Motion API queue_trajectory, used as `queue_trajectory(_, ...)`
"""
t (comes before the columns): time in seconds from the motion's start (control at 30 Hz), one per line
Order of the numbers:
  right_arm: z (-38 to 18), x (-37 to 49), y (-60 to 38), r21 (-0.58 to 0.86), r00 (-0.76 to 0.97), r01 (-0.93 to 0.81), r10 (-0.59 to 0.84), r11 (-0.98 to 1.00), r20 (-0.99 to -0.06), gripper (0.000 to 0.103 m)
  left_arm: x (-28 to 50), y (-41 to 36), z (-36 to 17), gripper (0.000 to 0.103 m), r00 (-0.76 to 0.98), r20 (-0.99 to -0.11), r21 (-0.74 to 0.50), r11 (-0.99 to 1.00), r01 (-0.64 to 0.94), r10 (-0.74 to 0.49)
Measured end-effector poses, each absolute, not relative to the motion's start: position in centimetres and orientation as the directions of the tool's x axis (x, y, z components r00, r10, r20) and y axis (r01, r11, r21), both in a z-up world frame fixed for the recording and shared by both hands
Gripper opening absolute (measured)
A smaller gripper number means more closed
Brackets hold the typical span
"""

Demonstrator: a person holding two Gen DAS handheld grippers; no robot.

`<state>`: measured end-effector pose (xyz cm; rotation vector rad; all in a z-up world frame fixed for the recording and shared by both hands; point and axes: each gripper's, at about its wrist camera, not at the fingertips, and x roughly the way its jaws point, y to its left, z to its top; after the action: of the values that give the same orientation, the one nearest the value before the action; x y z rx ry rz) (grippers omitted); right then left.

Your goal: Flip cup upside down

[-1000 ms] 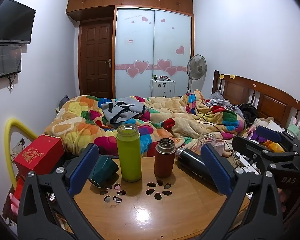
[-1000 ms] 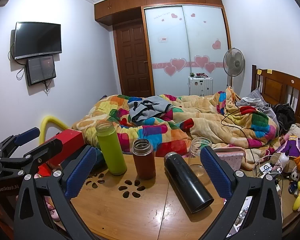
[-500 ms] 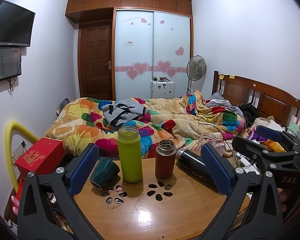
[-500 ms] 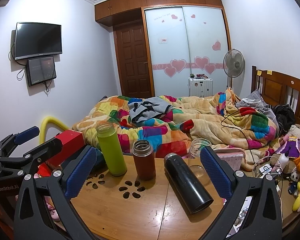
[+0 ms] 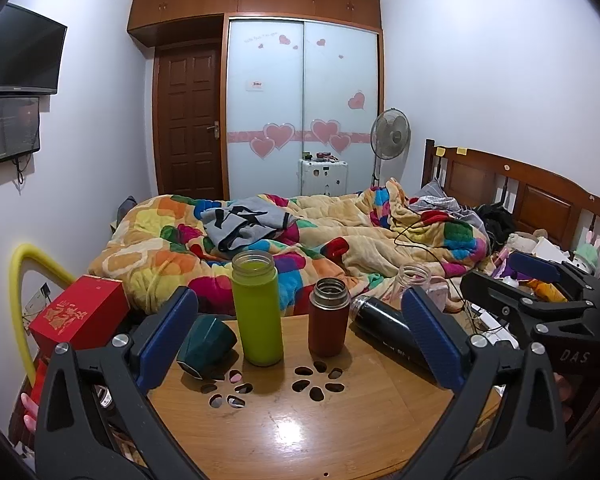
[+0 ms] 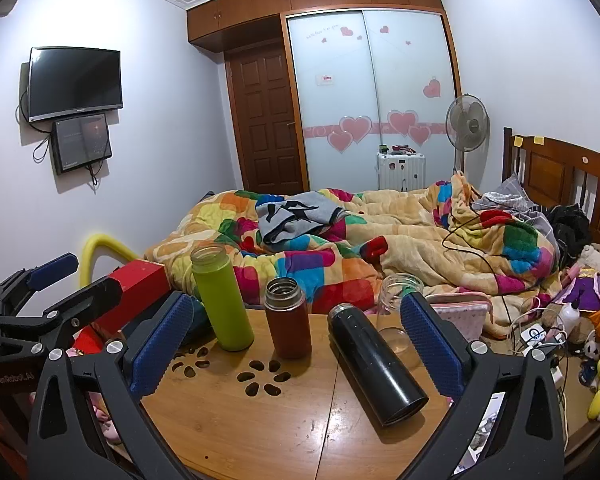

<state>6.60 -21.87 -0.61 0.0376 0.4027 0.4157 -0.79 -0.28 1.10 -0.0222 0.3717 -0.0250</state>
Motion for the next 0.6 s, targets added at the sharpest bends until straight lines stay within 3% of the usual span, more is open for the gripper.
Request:
queue_trajectory(0.27, -2.3, 7.8, -21.8, 0.129, 0.827, -0.384, 0.403, 0.914, -0.393, 0.103, 1.7, 0.7, -0.4, 0.103, 0.916, -0.399, -0.041, 0.999, 0.032, -0.045)
queue_trajectory(0.6, -5.8, 10.3, -22.3, 0.145, 0.79, -0.378, 0.4, 0.915, -0.465, 0.103, 13.9, 4.6, -7.2, 0.103, 0.818, -0.576, -0.025, 1.0, -0.017, 0.0)
